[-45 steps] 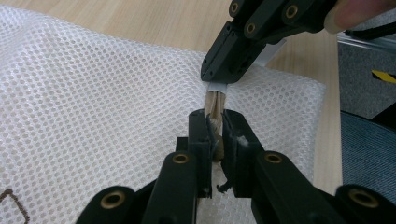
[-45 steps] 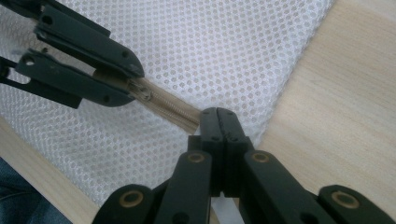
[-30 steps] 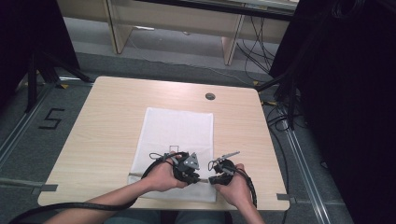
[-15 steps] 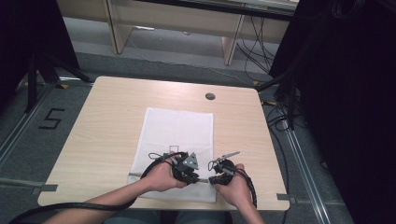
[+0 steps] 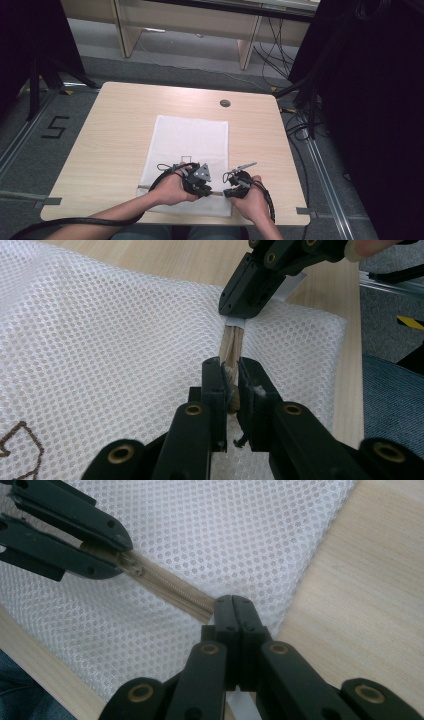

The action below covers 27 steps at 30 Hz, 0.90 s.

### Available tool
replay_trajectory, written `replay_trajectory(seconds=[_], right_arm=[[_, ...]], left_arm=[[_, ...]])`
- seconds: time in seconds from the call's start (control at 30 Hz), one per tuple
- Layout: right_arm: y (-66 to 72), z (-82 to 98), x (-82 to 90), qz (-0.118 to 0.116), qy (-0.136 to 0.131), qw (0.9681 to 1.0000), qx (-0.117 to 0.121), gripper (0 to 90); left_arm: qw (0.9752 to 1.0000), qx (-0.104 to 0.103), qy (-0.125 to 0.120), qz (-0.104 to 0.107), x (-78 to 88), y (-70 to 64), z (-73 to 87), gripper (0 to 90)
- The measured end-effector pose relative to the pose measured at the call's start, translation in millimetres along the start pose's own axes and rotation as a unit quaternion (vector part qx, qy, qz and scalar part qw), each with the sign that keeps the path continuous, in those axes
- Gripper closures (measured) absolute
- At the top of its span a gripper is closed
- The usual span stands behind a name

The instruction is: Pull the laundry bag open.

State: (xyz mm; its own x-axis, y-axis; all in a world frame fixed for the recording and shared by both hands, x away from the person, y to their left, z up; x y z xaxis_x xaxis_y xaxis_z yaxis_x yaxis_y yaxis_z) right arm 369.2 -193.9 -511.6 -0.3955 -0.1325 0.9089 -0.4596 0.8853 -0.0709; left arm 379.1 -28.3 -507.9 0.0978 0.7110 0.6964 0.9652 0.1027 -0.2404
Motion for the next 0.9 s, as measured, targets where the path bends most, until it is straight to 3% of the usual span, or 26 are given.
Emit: replay_trajectory(seconds=[0.5,0.53,0.6,0.7,0.9], right_arm=[[-0.1,0.1,0.1,0.0,-0.003,1.0,0.003,90.0],[0.4,0.4,0.5,0.0,0.003,1.0,-0.003,90.0],[0.3,0.3,0.4,0.0,0.003,1.0,-0.003,90.0],[0.3,0.2,0.3,0.0,0.003,1.0,-0.003,90.0],[0.0,0.0,0.1,0.0,-0.002,1.0,0.003,90.0]], left_arm=[[1.0,-0.007,0.001,-0.001,5.0,0.3,2.5,82.2],[1.0,0.003,-0.004,0.003,4.9,-0.4,2.9,82.2],[1.0,-0.007,-0.001,0.0,6.3,0.5,3.2,82.2],[1.0,0.005,-0.006,0.003,6.6,0.2,4.4,82.2],[1.0,-0.003,-0.003,0.002,7.1,0.5,4.6,82.2]])
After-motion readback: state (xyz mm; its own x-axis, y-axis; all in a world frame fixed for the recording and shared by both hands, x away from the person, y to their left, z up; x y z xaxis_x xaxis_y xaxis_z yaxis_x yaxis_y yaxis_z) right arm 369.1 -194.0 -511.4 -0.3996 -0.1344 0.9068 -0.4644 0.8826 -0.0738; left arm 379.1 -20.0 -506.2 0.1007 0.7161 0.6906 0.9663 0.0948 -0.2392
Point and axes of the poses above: each handheld gripper's, and its own axes: x roughly backward along the jaws, z roughly out of its underside, y roughly to its left, the point moved 3 cm from there along -x, roughly forward along the jaws, and after that the axes turned 14 degrees about z, right-handed, at the moved point
